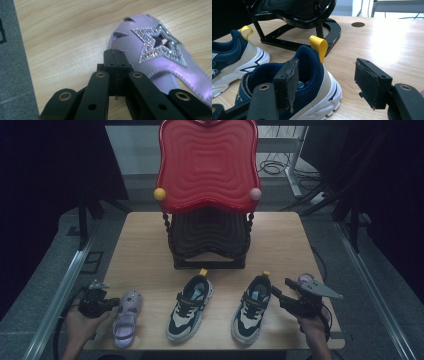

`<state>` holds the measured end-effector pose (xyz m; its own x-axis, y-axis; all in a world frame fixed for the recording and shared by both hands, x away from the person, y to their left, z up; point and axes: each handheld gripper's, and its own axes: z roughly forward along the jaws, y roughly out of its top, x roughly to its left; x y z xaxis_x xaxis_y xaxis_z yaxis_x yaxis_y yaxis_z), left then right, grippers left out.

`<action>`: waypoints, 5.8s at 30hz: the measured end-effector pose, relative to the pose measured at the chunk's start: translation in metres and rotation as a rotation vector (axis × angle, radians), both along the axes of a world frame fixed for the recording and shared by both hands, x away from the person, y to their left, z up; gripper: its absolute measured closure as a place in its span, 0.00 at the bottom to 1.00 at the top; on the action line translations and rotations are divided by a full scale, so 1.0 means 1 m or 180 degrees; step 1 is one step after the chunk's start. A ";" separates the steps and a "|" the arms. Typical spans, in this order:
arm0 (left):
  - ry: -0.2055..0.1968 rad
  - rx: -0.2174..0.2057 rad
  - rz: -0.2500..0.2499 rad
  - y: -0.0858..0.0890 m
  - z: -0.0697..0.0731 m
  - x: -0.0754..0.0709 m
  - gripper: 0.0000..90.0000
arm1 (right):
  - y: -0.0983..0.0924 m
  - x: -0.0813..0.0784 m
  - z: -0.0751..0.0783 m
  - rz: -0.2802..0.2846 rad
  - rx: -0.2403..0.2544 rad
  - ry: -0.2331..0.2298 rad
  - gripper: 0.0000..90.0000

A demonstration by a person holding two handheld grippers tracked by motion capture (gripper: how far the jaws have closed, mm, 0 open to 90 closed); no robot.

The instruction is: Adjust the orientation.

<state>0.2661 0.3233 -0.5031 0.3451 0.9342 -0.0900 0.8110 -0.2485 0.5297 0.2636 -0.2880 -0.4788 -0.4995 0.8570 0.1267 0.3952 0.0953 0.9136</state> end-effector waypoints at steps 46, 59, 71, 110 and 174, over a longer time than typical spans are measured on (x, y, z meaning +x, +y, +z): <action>-0.1084 -0.0822 -0.0276 -0.041 0.061 0.000 0.57 | 0.010 0.005 0.020 -0.0144 -0.0138 -0.0060 0.44; -0.1103 -0.1075 -0.0272 -0.043 0.066 -0.026 0.56 | -0.015 -0.030 0.023 -0.0140 -0.0340 -0.0113 0.48; -0.1001 -0.1059 -0.0356 -0.051 0.057 -0.016 0.54 | -0.047 -0.038 0.012 -0.0233 -0.0352 0.0115 0.95; -0.0840 -0.0888 -0.0414 -0.060 0.052 -0.016 0.50 | -0.127 -0.049 -0.018 -0.0888 -0.0766 0.0586 1.00; -0.0717 -0.0840 -0.0408 -0.059 0.046 -0.014 0.49 | -0.099 -0.044 -0.025 -0.0615 -0.1024 0.1050 1.00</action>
<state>0.2522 0.2646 -0.4575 0.4965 0.8369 -0.2304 0.6377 -0.1716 0.7509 0.2193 -0.3868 -0.5041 -0.3056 0.9515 -0.0348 0.6965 0.2483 0.6732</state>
